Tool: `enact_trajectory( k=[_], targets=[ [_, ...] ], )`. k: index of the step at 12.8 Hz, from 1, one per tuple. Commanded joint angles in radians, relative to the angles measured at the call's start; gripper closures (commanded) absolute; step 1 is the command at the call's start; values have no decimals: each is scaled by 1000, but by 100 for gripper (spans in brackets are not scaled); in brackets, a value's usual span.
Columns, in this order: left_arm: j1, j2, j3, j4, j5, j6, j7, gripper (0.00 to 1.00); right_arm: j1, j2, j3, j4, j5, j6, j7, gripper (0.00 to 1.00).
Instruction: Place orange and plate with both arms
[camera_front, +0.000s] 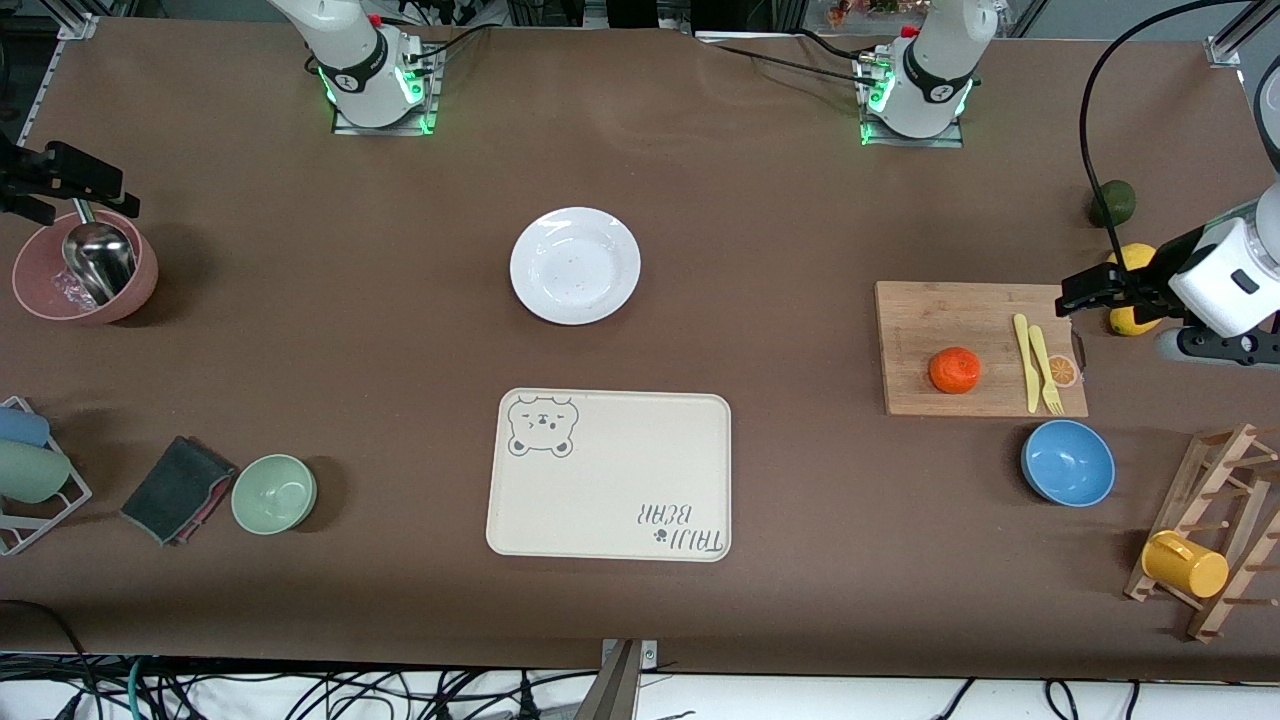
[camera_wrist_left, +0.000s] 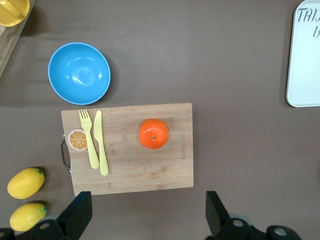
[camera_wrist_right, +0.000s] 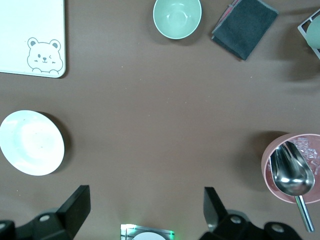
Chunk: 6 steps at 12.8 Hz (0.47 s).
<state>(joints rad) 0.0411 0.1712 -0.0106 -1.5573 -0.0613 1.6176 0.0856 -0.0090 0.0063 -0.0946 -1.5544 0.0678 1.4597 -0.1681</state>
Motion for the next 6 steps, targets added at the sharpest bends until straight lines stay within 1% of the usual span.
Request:
enact_trajectory(
  k=[1,6],
  targets=[
    [6,5,-2,16,-29,-10,9,0,-2,-26,-7,-7,7,-10,-5,0],
    [6,5,-2,17,-29,-10,9,0,-2,-25,-4,-6,3,4,-8,0]
  ],
)
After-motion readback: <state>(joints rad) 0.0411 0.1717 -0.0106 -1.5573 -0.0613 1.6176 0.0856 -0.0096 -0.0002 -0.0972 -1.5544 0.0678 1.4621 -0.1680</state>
